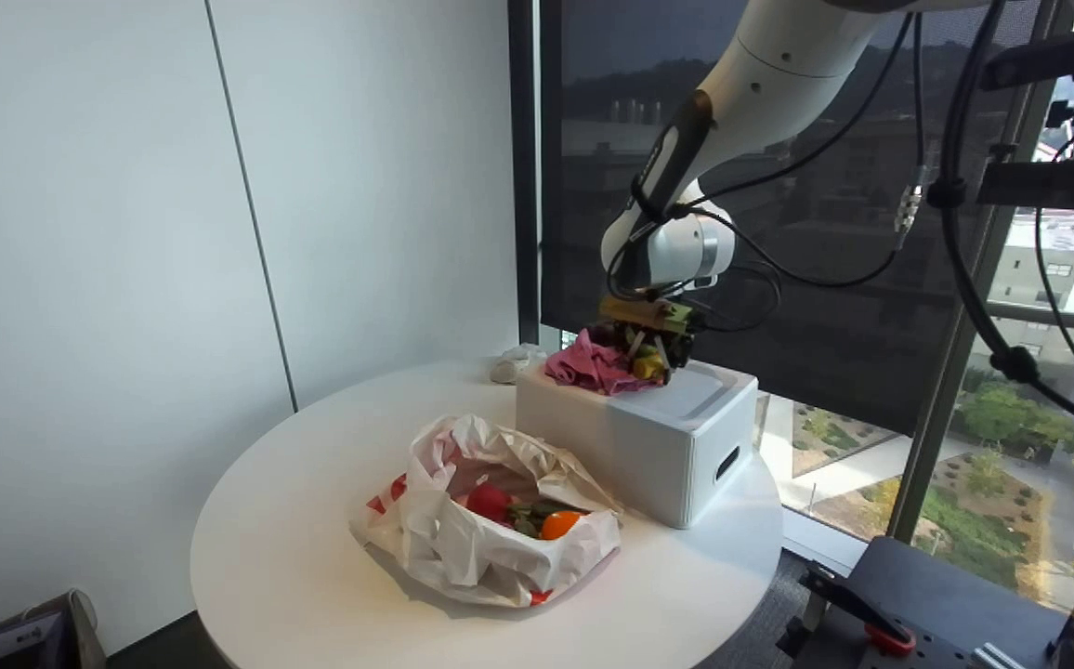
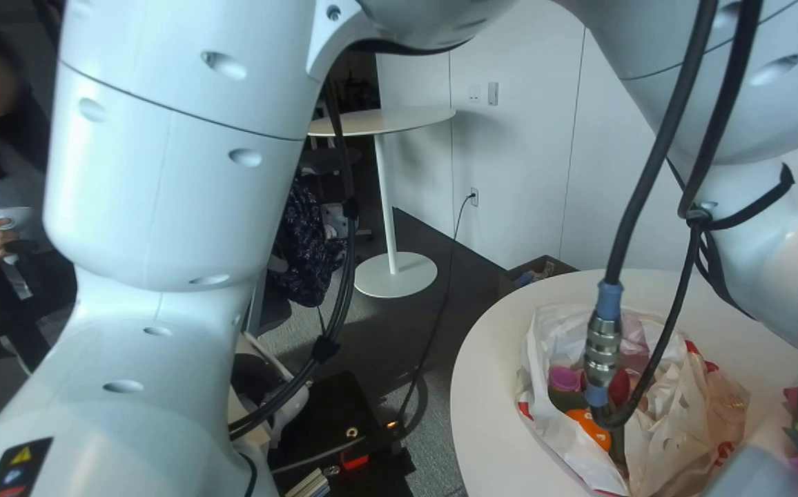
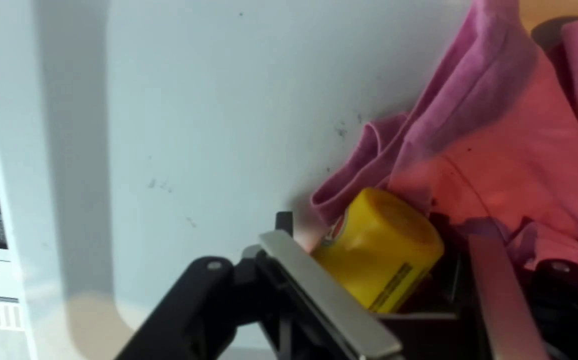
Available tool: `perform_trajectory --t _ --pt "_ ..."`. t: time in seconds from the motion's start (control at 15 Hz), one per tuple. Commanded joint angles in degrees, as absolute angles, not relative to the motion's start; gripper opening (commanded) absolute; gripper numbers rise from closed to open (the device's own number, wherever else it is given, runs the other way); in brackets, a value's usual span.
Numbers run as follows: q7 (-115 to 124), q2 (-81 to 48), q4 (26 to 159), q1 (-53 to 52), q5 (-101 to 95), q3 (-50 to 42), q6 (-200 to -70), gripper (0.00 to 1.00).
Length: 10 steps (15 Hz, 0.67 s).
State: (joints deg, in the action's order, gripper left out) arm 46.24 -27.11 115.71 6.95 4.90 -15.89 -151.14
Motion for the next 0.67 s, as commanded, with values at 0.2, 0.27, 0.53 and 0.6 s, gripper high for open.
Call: perform_trajectory --t 0.2,0.27,0.53,0.6 --pt "44.53 -19.35 122.28 2.41 -0.96 -17.51 -149.83 0.25" --pt "42.86 -17.11 124.18 1.87 -2.17 -16.78 -149.53 0.25" --pt "38.42 -11.38 128.31 -1.02 -4.99 -12.70 -145.82 0.25" --pt "37.69 -11.22 128.27 -1.77 -4.97 -11.02 -144.60 0.25"
